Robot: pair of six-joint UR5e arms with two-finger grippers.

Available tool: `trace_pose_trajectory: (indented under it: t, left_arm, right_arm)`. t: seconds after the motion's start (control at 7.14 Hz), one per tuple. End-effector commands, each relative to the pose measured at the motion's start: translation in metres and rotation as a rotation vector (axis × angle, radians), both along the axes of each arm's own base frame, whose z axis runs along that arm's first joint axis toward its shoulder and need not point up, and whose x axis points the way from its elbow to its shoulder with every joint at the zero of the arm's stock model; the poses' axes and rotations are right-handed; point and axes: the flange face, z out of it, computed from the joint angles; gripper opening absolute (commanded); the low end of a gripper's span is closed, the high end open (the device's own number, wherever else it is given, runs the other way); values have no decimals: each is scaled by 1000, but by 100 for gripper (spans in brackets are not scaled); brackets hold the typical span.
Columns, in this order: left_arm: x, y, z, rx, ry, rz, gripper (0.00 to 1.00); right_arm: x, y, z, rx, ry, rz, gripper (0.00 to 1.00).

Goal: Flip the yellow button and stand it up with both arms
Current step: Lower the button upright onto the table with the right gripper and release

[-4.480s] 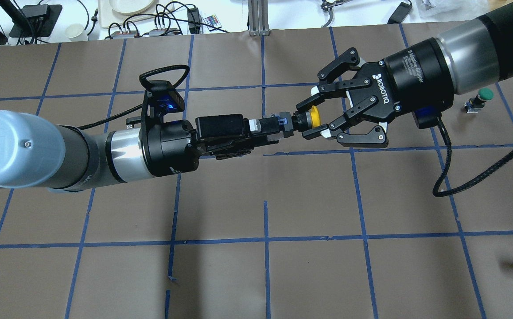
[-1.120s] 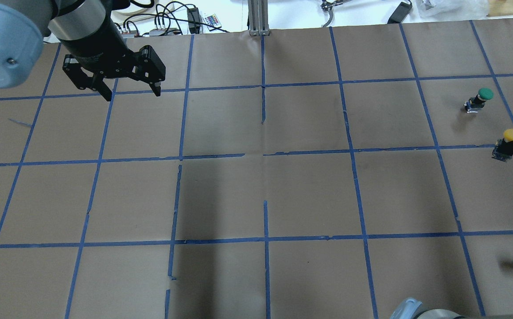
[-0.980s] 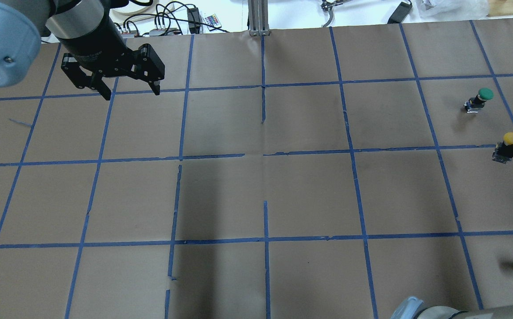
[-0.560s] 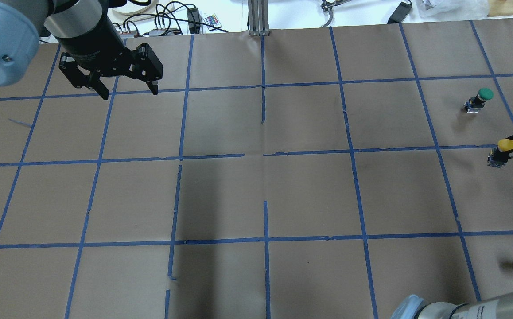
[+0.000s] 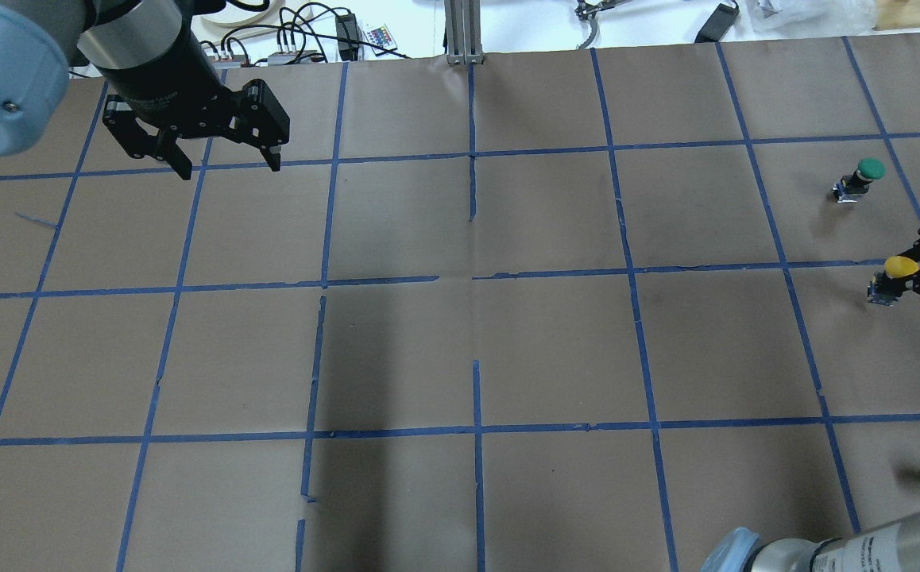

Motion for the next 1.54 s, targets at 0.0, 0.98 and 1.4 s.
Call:
trace_pose_trajectory:
  t: [0.0,0.98,1.4]
  left_arm:
    - [0,16,5,4,-13,-11,100]
    - [3,11,-8,38,-15,-11,100]
    - [5,15,3,8,-18,-10,100]
  right_arm:
    - [-6,1,-12,15,-14,-9,26]
    - [-9,7,38,-16,33,-167,96]
    - [57,38,139,72,21,-678,100]
